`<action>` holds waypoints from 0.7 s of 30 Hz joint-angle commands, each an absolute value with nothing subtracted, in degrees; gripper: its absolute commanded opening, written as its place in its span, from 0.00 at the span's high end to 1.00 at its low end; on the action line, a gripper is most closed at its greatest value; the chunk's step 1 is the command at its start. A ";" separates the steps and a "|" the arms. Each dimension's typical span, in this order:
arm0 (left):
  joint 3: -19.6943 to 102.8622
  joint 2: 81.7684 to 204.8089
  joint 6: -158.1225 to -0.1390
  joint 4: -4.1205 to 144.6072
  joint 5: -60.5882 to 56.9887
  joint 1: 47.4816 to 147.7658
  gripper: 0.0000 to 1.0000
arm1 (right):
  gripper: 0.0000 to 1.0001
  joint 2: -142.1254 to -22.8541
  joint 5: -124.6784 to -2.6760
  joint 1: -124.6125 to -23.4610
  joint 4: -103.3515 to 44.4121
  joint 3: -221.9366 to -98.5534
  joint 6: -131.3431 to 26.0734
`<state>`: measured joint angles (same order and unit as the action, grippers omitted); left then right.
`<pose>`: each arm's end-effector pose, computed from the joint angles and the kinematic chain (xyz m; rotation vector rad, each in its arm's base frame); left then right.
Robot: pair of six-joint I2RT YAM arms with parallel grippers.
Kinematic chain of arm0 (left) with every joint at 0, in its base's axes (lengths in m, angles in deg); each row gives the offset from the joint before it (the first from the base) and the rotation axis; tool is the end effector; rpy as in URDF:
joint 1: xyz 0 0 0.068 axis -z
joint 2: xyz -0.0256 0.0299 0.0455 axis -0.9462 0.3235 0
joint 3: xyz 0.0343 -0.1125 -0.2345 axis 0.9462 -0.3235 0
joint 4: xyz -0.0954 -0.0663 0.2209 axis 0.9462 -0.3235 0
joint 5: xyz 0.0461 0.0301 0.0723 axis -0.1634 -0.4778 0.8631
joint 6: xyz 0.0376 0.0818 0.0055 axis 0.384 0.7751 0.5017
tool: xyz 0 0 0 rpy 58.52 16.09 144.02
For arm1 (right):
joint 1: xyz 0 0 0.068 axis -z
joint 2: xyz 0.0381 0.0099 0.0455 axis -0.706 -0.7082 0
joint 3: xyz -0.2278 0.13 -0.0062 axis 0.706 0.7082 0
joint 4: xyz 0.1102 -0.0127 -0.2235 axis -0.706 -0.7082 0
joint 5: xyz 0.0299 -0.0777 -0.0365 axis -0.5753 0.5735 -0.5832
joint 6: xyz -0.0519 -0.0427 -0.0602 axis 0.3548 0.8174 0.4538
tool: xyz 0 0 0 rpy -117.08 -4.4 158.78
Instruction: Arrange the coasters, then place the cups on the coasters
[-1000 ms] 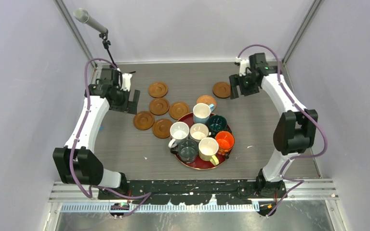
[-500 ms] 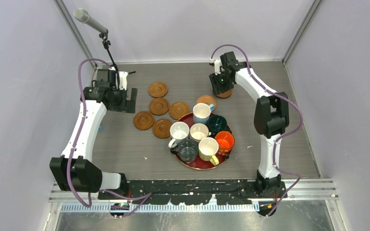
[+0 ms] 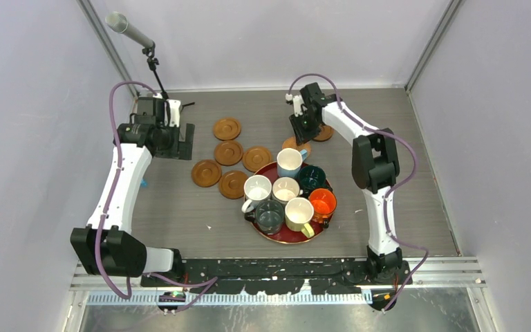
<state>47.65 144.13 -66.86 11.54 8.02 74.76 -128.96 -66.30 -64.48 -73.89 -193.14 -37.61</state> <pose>0.2790 -0.0156 0.3015 0.0842 2.5222 0.0136 0.4480 0.1745 0.1573 -0.7005 2.6006 0.3022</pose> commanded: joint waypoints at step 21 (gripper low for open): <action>51.18 147.29 -65.85 14.63 6.82 75.04 0.00 | 0.76 -124.18 -57.58 -52.49 -78.98 -182.36 -33.16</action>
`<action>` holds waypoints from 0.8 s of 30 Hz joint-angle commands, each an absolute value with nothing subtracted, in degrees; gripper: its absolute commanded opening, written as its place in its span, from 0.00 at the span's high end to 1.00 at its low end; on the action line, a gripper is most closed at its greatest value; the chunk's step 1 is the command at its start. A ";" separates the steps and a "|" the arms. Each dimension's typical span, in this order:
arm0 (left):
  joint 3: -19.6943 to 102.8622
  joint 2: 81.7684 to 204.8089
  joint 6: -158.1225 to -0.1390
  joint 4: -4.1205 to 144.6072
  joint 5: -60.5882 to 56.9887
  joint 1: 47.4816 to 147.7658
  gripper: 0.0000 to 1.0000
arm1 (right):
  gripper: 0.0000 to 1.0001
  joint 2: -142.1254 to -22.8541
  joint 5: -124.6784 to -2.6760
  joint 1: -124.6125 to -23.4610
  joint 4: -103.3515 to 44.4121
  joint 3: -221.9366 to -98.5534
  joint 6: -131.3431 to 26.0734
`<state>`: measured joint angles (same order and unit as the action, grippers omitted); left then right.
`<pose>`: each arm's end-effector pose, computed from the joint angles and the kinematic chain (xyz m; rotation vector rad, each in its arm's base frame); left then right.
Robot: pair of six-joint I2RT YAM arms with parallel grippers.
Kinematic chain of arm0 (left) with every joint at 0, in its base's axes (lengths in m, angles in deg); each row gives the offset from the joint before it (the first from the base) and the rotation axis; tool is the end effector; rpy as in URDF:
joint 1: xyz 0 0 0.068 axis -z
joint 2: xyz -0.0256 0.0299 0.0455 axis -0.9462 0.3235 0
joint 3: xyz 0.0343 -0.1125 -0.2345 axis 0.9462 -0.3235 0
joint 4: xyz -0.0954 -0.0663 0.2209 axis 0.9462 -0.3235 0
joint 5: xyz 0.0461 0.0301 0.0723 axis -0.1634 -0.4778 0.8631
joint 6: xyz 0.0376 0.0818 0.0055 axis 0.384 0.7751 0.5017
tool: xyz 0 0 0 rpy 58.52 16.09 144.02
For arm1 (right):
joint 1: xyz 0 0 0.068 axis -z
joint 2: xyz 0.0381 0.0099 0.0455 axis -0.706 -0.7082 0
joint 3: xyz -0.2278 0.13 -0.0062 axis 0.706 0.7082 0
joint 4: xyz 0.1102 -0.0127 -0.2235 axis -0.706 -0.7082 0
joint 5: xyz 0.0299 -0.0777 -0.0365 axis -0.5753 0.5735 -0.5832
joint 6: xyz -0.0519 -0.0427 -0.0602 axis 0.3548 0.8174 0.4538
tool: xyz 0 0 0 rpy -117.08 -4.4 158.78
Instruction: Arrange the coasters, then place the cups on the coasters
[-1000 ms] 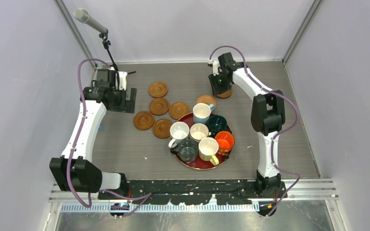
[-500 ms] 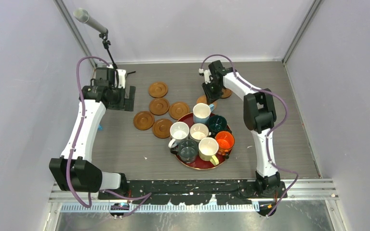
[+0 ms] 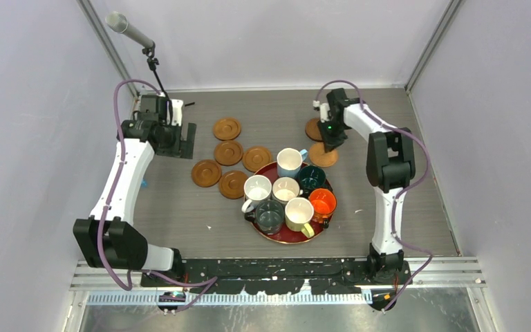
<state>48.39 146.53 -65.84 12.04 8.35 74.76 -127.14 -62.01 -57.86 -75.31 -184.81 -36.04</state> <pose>0.2887 -0.0157 0.2953 0.1057 2.5416 0.0287 0.4376 0.1093 0.1264 -0.5797 2.7657 0.1599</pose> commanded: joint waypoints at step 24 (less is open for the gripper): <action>59.06 156.92 -59.67 12.60 6.02 75.06 0.00 | 0.77 -139.78 -51.55 -31.71 -78.61 -204.80 -26.78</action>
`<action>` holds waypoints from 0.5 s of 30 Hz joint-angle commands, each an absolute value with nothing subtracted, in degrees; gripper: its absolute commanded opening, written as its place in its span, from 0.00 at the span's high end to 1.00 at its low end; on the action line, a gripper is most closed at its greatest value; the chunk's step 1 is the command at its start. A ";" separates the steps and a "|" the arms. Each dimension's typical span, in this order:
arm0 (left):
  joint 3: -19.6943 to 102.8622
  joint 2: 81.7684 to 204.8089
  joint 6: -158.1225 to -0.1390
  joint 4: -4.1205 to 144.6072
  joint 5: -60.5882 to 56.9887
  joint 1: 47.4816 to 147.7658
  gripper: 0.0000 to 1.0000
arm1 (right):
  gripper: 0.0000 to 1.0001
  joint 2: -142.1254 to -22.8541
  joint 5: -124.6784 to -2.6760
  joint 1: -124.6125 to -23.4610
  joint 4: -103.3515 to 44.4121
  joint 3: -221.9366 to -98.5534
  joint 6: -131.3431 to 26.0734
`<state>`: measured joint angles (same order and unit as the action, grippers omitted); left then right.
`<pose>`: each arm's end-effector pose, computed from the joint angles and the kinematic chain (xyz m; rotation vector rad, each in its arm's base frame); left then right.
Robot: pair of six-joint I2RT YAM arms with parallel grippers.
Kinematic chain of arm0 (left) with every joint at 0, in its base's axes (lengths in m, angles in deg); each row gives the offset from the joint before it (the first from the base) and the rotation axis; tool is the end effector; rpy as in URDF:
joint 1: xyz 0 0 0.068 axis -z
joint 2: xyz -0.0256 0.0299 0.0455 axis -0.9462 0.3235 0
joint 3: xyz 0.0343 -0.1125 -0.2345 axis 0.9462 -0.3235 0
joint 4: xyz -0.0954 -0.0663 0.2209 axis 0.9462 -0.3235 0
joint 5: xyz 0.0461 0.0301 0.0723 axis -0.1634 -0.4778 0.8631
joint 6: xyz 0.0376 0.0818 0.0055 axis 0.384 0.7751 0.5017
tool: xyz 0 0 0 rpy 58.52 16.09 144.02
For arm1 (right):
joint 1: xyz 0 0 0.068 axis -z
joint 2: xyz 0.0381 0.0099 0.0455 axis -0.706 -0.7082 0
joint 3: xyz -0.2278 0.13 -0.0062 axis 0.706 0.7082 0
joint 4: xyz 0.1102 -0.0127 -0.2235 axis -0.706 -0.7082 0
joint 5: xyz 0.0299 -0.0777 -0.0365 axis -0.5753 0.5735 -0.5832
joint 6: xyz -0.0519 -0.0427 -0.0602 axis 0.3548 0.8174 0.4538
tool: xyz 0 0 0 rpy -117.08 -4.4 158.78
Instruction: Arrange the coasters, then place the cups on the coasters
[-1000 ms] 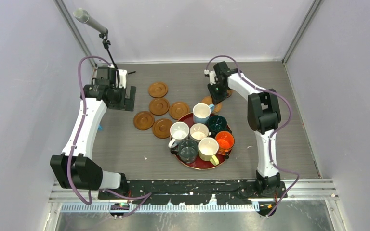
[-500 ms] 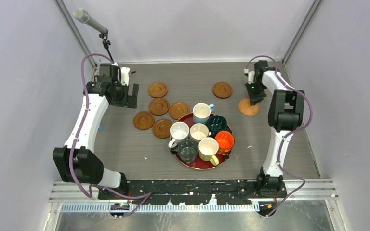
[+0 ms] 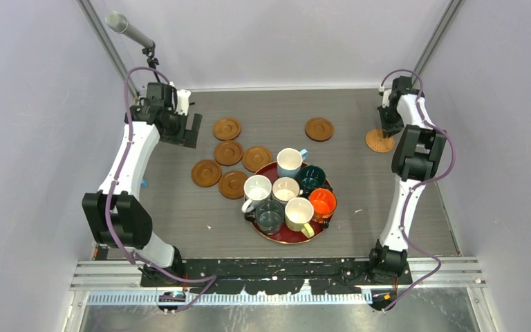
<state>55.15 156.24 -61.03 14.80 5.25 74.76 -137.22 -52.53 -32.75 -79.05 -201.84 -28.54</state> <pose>0.3333 -0.0229 0.2878 0.2336 2.5366 -0.0073 0.4846 -0.1094 0.1288 -0.1086 2.7884 -0.2155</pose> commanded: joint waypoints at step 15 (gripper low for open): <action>61.83 158.71 -57.57 9.77 7.49 75.18 0.00 | 0.76 -139.78 -55.19 -28.56 -81.76 -212.25 -23.84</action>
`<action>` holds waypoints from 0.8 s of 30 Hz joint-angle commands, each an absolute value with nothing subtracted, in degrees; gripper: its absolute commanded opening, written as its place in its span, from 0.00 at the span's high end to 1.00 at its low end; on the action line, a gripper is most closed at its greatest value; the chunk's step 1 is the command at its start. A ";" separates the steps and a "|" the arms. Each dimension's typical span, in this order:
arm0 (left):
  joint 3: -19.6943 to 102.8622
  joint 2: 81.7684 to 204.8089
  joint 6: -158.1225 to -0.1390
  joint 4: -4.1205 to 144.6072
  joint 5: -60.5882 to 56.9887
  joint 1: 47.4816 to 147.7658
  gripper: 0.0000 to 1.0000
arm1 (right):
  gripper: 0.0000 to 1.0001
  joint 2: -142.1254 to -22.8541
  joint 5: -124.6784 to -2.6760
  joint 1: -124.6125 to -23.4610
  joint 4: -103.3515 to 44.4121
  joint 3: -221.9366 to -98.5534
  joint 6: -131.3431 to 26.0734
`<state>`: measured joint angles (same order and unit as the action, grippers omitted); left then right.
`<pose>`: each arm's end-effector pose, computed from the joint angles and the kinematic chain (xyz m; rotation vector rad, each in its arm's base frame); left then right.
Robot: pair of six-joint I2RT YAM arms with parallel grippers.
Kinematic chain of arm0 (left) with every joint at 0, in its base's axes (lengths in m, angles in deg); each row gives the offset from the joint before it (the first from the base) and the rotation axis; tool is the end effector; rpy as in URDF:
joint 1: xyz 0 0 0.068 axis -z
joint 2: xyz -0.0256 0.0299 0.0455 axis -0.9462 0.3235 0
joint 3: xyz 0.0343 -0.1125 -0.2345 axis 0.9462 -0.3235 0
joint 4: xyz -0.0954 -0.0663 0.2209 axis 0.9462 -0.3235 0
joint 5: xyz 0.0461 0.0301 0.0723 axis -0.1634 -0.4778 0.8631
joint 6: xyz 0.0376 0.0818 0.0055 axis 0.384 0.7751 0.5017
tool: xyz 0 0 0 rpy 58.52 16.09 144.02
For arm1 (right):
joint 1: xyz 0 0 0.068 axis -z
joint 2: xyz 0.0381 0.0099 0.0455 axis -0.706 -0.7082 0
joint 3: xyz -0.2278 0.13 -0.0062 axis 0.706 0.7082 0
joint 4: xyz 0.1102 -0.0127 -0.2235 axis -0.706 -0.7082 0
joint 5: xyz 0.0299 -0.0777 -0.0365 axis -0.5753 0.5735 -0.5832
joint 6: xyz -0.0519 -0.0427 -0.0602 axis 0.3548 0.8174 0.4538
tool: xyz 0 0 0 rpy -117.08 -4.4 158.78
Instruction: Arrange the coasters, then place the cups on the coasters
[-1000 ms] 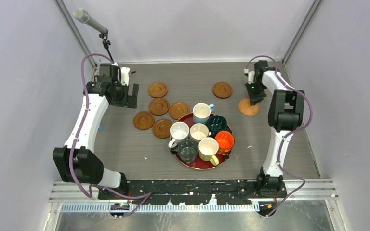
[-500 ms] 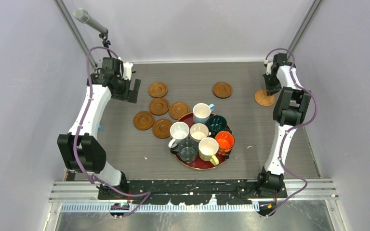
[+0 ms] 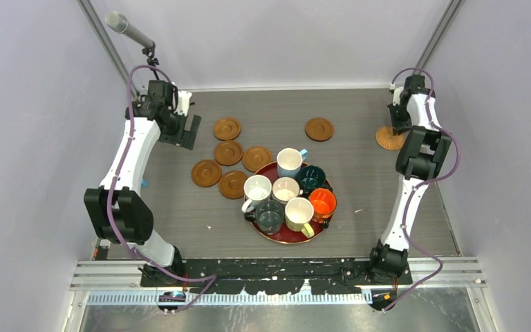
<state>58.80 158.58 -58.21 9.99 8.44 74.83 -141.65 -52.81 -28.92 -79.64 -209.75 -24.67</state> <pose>0.3347 -0.0189 0.2883 0.2842 2.5944 0.0800 0.4964 -0.1469 0.1318 -0.1071 2.7462 -0.2604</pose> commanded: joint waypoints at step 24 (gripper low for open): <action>53.65 156.73 -54.36 23.26 -9.66 76.56 0.00 | 0.36 -136.61 -70.38 -49.77 -81.99 -220.64 -26.99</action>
